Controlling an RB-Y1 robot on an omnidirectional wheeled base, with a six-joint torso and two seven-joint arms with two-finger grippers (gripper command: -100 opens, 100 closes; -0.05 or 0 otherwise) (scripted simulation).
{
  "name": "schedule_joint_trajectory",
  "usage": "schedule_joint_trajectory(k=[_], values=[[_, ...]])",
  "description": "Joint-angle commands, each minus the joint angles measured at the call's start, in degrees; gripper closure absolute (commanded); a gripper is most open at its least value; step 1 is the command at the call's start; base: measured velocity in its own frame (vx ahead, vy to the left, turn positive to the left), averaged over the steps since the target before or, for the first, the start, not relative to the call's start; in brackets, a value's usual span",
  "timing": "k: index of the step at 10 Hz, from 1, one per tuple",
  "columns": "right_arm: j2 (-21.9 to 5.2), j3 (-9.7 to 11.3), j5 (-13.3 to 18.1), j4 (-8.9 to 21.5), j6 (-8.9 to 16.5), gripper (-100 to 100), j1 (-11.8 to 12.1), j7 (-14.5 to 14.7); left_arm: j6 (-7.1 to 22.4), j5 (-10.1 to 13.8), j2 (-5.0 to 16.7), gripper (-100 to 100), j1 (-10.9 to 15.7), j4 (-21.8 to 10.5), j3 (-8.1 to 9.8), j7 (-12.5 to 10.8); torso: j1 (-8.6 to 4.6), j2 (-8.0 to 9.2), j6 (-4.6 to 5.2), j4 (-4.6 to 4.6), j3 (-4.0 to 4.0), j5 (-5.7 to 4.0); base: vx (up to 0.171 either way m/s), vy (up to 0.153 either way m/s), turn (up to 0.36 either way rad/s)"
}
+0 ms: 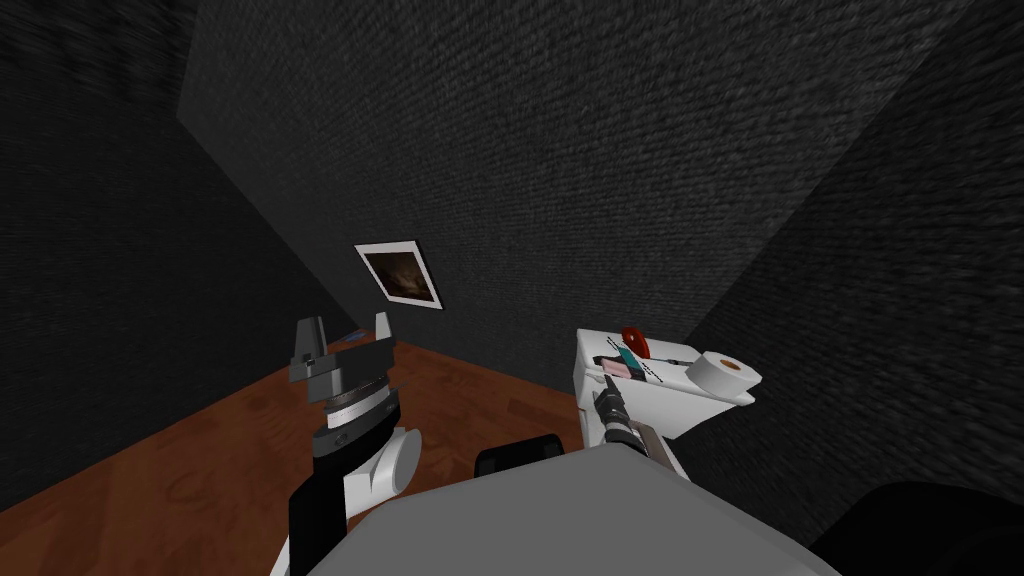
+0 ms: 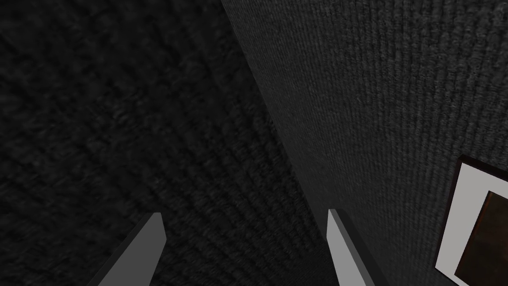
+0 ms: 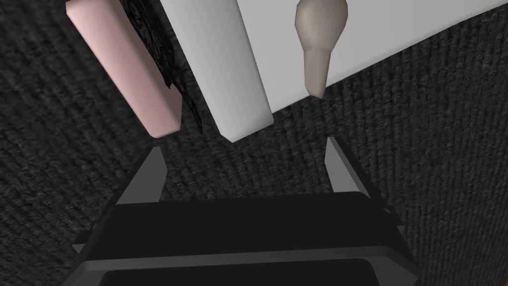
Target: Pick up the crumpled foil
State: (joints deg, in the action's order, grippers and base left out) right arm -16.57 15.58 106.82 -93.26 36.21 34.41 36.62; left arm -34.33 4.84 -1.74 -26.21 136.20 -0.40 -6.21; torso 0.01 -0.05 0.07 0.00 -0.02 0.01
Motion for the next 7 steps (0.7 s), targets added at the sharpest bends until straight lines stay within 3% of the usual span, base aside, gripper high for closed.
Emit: schedule_joint_trajectory(k=[1,7], values=[[-0.1,0.0,0.1,0.0,0.0,-100,0.1,0.0,0.0,0.0,0.0,0,0.0,0.0,0.00,0.0,0.00,0.00,0.00,0.00,0.00,0.00,0.008,-0.001,-0.025],[-0.1,0.0,0.1,0.0,0.0,-100,0.1,0.0,0.0,0.0,0.0,0,0.0,0.0,0.00,0.0,0.00,-0.01,0.00,0.00,-0.01,0.00,0.000,0.000,0.001]])
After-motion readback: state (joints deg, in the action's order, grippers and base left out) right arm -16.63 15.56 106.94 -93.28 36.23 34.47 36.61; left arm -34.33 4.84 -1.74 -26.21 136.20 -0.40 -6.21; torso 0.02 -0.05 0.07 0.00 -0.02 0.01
